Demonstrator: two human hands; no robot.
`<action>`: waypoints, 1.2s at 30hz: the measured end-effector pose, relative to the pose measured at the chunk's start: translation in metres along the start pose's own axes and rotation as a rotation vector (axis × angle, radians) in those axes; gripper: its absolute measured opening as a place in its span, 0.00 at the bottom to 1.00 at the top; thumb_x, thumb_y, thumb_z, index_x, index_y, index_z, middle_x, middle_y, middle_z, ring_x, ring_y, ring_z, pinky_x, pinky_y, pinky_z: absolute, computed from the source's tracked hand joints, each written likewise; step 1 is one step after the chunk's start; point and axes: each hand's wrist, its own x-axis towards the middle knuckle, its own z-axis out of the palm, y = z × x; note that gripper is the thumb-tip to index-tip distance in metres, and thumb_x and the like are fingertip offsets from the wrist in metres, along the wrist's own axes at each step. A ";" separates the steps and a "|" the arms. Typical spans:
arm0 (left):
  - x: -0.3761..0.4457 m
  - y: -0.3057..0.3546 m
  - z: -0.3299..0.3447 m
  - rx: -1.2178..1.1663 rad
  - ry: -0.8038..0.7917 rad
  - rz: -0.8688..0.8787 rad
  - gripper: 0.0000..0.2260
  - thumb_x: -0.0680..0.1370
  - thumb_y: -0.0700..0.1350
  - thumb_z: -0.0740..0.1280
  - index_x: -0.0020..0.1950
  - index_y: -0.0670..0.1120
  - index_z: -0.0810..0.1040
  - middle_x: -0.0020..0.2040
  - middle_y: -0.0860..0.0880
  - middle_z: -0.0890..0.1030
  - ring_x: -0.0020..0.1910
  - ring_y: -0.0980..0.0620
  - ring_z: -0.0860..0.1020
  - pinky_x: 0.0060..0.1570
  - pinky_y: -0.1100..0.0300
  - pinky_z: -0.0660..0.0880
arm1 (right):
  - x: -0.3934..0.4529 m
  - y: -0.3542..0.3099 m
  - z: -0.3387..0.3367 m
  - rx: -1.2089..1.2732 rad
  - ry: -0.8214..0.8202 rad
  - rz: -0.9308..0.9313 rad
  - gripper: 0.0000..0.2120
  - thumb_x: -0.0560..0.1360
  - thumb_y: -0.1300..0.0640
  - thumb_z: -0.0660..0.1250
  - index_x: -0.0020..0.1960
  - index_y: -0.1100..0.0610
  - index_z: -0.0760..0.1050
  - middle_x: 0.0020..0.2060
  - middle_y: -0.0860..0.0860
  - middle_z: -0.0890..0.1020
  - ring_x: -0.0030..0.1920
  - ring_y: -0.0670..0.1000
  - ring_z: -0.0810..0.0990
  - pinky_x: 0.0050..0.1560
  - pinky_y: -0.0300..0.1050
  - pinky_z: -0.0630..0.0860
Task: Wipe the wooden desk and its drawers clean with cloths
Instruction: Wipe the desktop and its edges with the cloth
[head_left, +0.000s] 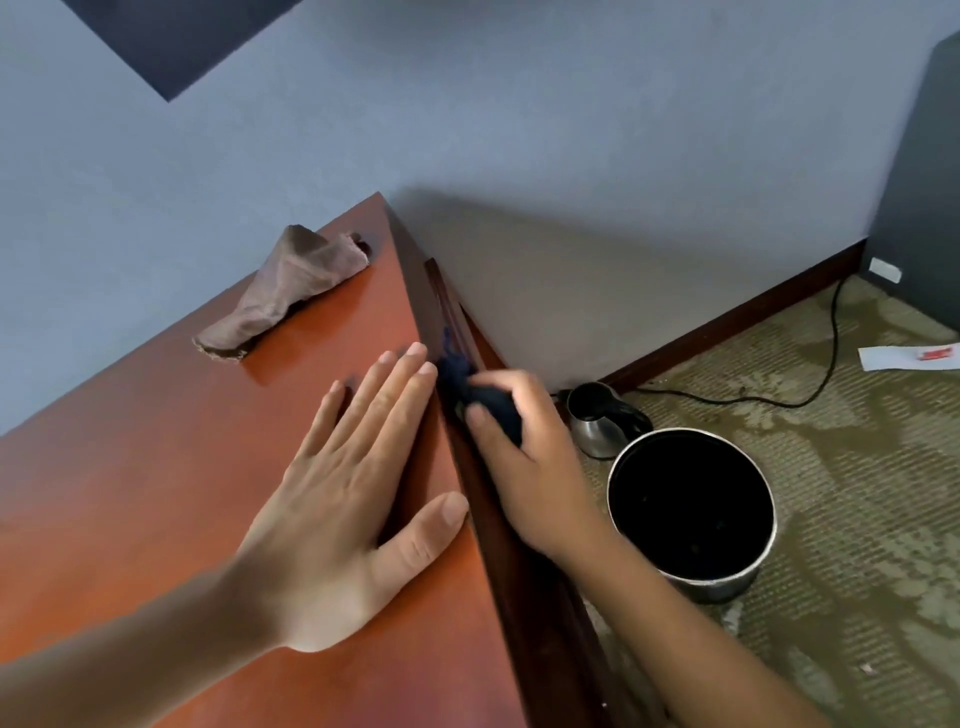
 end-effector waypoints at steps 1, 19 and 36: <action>0.000 0.001 -0.001 -0.001 -0.006 -0.003 0.38 0.82 0.72 0.43 0.86 0.50 0.43 0.85 0.57 0.42 0.84 0.54 0.42 0.79 0.50 0.43 | 0.027 0.007 0.010 -0.038 0.020 0.009 0.11 0.81 0.49 0.64 0.63 0.46 0.74 0.59 0.45 0.78 0.61 0.43 0.76 0.64 0.48 0.74; 0.097 -0.061 -0.021 -0.019 -0.082 -0.236 0.43 0.75 0.76 0.40 0.85 0.56 0.40 0.84 0.57 0.36 0.81 0.60 0.33 0.82 0.49 0.38 | 0.029 0.021 0.007 -0.034 -0.040 0.128 0.15 0.83 0.55 0.65 0.68 0.46 0.76 0.63 0.38 0.77 0.64 0.35 0.73 0.64 0.31 0.68; 0.100 -0.066 -0.007 -0.009 0.006 -0.214 0.42 0.74 0.76 0.38 0.83 0.57 0.35 0.82 0.63 0.33 0.76 0.70 0.30 0.77 0.65 0.33 | 0.147 0.056 0.039 0.237 -0.134 0.130 0.20 0.82 0.51 0.61 0.74 0.52 0.71 0.68 0.48 0.77 0.69 0.46 0.75 0.73 0.52 0.70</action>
